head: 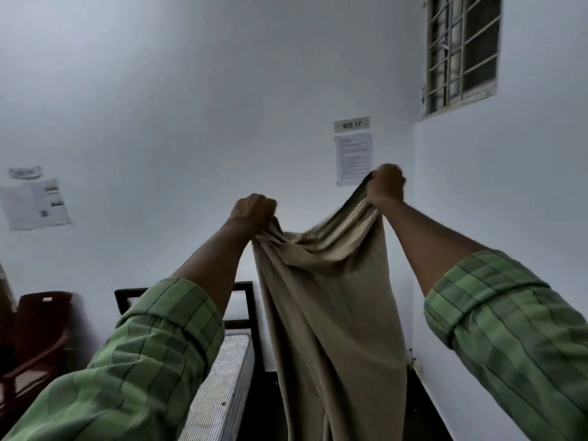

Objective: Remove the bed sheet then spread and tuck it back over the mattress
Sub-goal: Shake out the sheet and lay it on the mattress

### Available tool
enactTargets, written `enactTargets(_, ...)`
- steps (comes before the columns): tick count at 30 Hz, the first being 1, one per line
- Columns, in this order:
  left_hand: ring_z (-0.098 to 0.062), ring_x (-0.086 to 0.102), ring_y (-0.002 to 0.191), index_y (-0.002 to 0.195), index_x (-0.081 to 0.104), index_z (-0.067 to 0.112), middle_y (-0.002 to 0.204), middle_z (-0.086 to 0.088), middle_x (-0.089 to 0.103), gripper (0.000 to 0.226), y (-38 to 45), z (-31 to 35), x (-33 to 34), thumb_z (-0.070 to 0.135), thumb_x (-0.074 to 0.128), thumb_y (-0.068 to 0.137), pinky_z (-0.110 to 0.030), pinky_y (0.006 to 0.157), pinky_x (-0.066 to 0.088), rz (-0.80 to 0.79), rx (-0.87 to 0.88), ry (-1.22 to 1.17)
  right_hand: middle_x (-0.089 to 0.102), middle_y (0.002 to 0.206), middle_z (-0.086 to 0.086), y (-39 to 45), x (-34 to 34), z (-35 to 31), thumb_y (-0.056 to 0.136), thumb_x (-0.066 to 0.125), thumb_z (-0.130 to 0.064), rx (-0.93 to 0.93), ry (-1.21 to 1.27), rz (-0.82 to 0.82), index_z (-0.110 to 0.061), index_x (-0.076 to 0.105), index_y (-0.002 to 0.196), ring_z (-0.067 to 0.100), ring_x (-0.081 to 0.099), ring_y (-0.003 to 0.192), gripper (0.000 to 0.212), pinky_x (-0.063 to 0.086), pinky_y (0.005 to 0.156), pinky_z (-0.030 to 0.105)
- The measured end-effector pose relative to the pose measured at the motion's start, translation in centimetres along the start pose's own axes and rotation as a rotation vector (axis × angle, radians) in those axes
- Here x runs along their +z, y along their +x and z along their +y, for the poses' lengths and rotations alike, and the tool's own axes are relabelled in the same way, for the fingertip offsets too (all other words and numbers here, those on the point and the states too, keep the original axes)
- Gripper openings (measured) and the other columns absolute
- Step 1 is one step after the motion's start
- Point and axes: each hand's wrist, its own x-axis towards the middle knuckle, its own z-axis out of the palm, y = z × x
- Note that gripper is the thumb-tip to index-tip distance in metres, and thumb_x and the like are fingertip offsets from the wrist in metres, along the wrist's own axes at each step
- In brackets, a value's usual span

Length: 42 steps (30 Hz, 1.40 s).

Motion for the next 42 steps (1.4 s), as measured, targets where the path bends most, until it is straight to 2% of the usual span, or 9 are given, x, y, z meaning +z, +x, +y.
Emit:
enactTargets(4,-0.039,0.059,0.106,0.106,0.067,0.008,0.105,-0.016,0.067,0.018,-1.1,-3.0,2.0,0.008,0.051,0.097,-0.047,0.073,0.055,0.278,-0.326,-0.083,0.067,0.119,0.022,0.2,-1.2,2.7,0.094,0.053,-0.005,0.115,0.058,0.082,-0.004,0.074,0.111,0.041,0.065,0.111,0.027,0.051,0.095,0.041)
enactTargets(8,-0.035,0.065,0.099,0.091,0.075,0.02,0.106,-0.012,0.069,0.015,-3.0,-1.5,4.0,0.015,0.063,0.084,-0.034,0.077,0.048,-0.061,-0.131,-0.242,0.065,0.126,0.027,-1.9,0.4,6.1,0.099,0.057,-0.011,0.273,-0.023,-0.008,0.005,0.067,0.116,0.043,0.061,0.12,0.026,0.05,0.098,0.043)
enactTargets(12,-0.032,0.059,0.086,0.083,0.066,0.019,0.093,-0.009,0.063,0.014,-3.9,-1.9,6.5,0.01,0.055,0.08,-0.033,0.068,0.04,0.092,-0.265,-0.409,0.071,0.117,0.022,-1.4,0.1,7.4,0.091,0.054,-0.001,0.137,-0.048,-0.034,-0.001,0.076,0.107,0.041,0.064,0.112,0.027,0.051,0.096,0.041)
enactTargets(18,-0.029,0.061,0.081,0.072,0.059,0.022,0.085,-0.001,0.063,0.01,-2.8,-1.9,8.9,0.013,0.055,0.076,-0.031,0.063,0.042,-0.116,-0.107,-0.391,0.067,0.115,0.024,-0.8,-0.2,9.8,0.091,0.056,-0.005,0.138,-0.105,0.007,0.001,0.075,0.101,0.044,0.063,0.109,0.023,0.051,0.088,0.04)
enactTargets(23,-0.026,0.062,0.077,0.08,0.065,0.014,0.083,-0.003,0.066,0.021,0.0,3.1,5.7,0.032,0.06,0.071,-0.03,0.064,0.044,-0.288,0.191,-0.324,0.077,0.108,0.01,-2.9,2.1,5.6,0.081,0.075,-0.009,-0.114,-0.175,-0.416,-0.013,0.083,0.097,0.029,0.07,0.103,0.018,0.053,0.087,0.028)
enactTargets(32,-0.024,0.053,0.08,0.069,0.056,0.021,0.083,-0.001,0.059,0.013,1.6,4.2,4.3,0.009,0.052,0.068,-0.032,0.061,0.038,0.202,-0.087,-0.596,0.068,0.112,0.01,-1.9,1.3,4.0,0.087,0.055,-0.001,-0.165,-0.093,-0.101,-0.012,0.081,0.093,0.031,0.066,0.099,0.029,0.05,0.086,0.031)
enactTargets(36,-0.027,0.068,0.078,0.063,0.061,0.033,0.076,0.003,0.065,0.016,1.8,3.4,3.3,0.018,0.054,0.061,-0.033,0.067,0.051,-0.164,0.124,-0.495,0.076,0.11,0.006,-2.4,1.5,3.1,0.083,0.061,0.001,-0.204,-0.081,-0.275,-0.016,0.083,0.094,0.027,0.068,0.109,0.03,0.051,0.099,0.033)
enactTargets(38,-0.02,0.061,0.072,0.064,0.058,0.029,0.071,0.006,0.059,0.024,2.3,3.7,2.8,0.011,0.046,0.054,-0.03,0.062,0.044,0.032,-0.013,-0.674,0.072,0.116,0.01,-2.4,1.8,1.9,0.085,0.056,0.002,-0.149,0.033,-0.057,-0.013,0.081,0.099,0.029,0.066,0.111,0.032,0.05,0.1,0.035)
enactTargets(42,-0.017,0.055,0.065,0.059,0.051,0.025,0.064,0.009,0.057,0.024,2.1,4.5,1.5,0.002,0.045,0.058,-0.026,0.061,0.035,0.078,0.155,-0.615,0.078,0.1,0.001,-3.3,2.5,0.5,0.078,0.064,0.003,-0.258,-0.011,-0.36,-0.019,0.084,0.087,0.019,0.071,0.099,0.031,0.053,0.093,0.026)
